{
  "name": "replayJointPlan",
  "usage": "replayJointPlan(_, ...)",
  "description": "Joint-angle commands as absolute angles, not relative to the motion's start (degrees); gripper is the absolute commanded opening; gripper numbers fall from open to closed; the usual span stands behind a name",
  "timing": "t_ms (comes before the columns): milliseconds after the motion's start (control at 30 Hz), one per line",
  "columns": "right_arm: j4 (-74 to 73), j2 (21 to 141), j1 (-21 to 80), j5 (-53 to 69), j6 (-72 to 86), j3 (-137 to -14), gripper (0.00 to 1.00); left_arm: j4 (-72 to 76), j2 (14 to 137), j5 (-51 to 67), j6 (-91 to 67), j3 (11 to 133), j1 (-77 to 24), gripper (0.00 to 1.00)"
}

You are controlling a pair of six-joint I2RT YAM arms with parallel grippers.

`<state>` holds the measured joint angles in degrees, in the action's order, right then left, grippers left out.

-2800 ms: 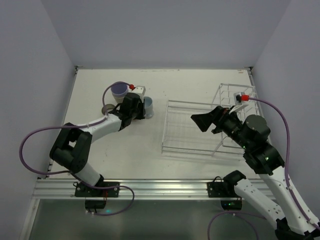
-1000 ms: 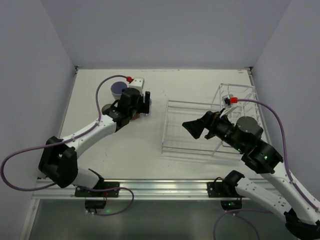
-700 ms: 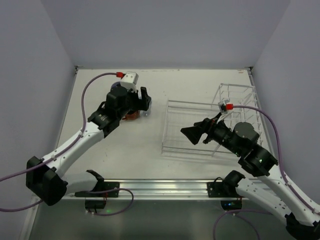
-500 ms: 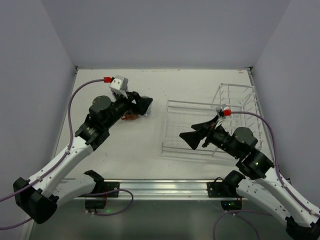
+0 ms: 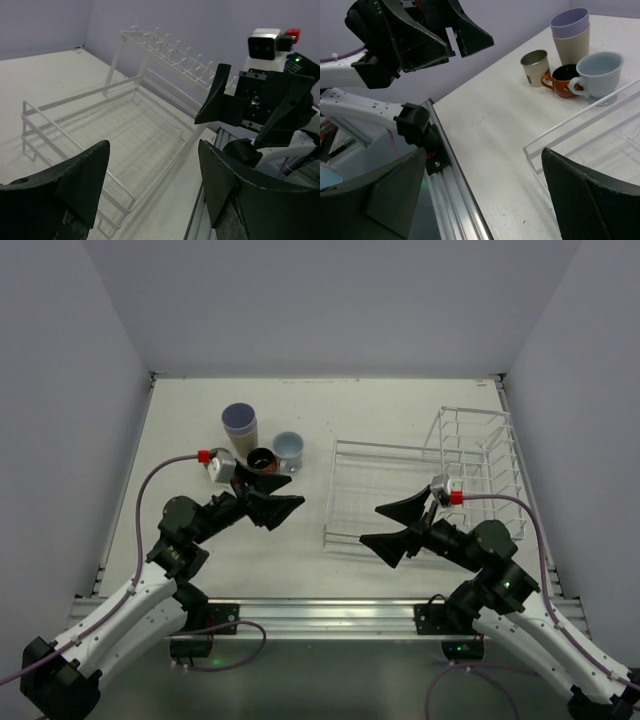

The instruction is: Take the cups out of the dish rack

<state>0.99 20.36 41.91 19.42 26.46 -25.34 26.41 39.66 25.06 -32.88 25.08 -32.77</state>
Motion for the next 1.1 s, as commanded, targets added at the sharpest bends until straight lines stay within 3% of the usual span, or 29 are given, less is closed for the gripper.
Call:
replayJointPlan(0, 5.36, 18.03, 42.45, 23.03, 24.43, -24.17, 0.99, 34.63, 34.47, 30.76, -35.51, 22.07, -32.78, 0.75)
replayJointPlan(600, 0.70, 10.21, 42.54, 13.45, 29.97, -15.03, 0.99, 24.18, 13.90, 27.86, -39.99, 7.38, -32.87, 0.75)
replayJointPlan(1067, -1.06, 5.63, 42.54, 12.57, 31.55, -11.25, 0.99, 19.60, 8.26, 27.86, -40.69, 4.57, -32.78, 0.75)
